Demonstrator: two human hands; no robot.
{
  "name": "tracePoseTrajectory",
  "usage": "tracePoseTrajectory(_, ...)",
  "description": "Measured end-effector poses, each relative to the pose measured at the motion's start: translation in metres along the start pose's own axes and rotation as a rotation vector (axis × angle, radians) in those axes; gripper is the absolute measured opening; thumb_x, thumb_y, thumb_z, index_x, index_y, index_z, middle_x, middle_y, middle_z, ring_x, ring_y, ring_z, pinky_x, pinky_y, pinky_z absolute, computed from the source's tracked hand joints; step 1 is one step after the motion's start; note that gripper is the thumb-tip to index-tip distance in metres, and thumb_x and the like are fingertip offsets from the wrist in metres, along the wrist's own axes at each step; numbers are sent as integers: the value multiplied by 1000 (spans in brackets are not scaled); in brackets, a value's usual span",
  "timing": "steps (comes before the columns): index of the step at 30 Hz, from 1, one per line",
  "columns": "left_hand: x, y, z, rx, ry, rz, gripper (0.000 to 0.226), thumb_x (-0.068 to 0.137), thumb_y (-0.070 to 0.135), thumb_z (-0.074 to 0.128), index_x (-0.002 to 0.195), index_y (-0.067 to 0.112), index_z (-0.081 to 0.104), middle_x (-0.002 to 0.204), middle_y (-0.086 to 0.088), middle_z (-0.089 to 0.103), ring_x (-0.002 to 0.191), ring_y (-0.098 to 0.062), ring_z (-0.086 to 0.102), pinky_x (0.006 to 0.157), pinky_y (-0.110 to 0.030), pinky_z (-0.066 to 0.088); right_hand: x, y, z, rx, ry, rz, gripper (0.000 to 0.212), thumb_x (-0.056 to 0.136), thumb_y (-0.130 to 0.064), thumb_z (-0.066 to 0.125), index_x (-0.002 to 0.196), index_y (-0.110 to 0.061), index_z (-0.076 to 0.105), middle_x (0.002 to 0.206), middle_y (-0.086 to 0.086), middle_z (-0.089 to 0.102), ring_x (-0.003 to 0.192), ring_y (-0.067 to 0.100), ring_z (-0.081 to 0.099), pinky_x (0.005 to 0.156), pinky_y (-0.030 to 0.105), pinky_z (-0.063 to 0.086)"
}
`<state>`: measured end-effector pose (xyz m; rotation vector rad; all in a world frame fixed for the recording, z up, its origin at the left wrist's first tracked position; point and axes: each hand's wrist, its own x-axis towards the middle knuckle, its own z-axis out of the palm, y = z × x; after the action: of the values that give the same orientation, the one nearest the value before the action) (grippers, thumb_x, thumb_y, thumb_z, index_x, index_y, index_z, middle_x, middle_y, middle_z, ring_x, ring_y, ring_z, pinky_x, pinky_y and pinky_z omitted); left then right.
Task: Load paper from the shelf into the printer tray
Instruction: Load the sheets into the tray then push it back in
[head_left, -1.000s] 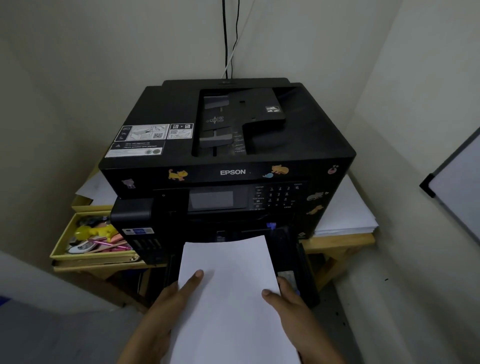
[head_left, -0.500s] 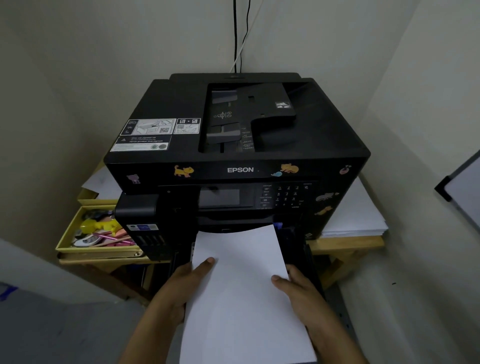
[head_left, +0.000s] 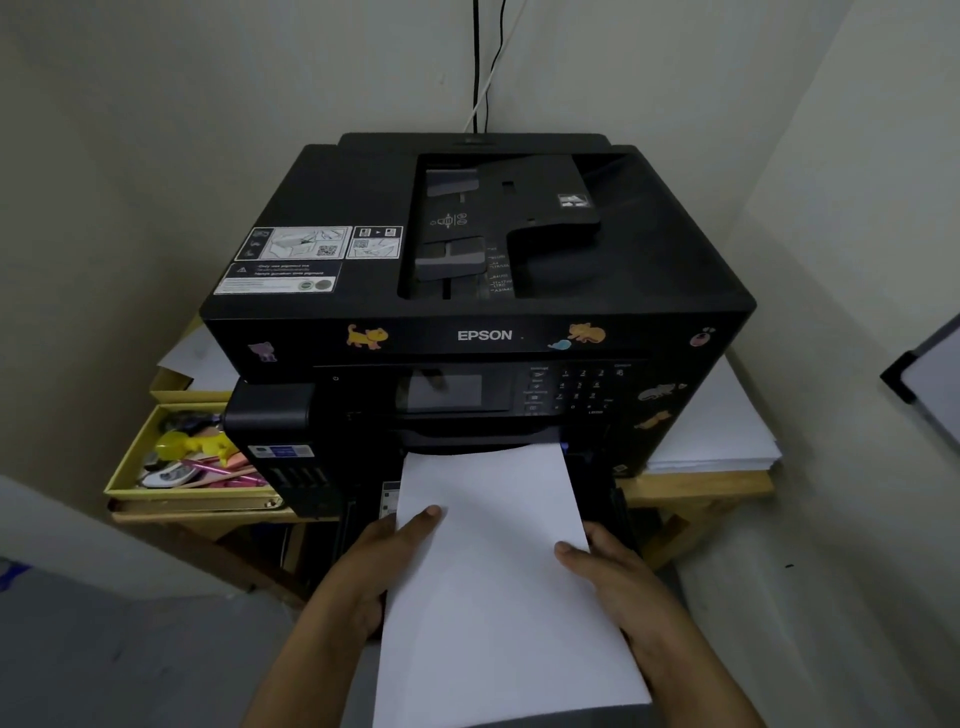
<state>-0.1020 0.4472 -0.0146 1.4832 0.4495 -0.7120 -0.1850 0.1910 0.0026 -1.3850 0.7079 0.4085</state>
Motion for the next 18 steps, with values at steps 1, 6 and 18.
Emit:
tracePoseTrajectory(1,2,0,0,1,1,9,47,86,47,78,122,17,72,109,-7,81,100,-29,78,100,-51,57,2,0,0,9,0,2,38,103,-24,67,140,-32,62,127,0,74,110,25,74,85,41,61)
tracePoseTrajectory(6,7,4,-1,3,14,9,57,81,51,82,123,14,70,110,-9,80,99,-31,78,96,-51,59,8,-4,-1,12,-5,-3,41,102,-24,68,142,-30,62,127,1,75,107,25,76,80,38,62)
tracePoseTrajectory(18,5,0,-2,-28,-44,106,36,93,45,71,127,33,66,113,0,80,103,-26,77,101,-51,57,9,9,1,37,-29,-15,36,102,-24,68,136,-34,64,123,-2,78,114,26,74,102,52,58)
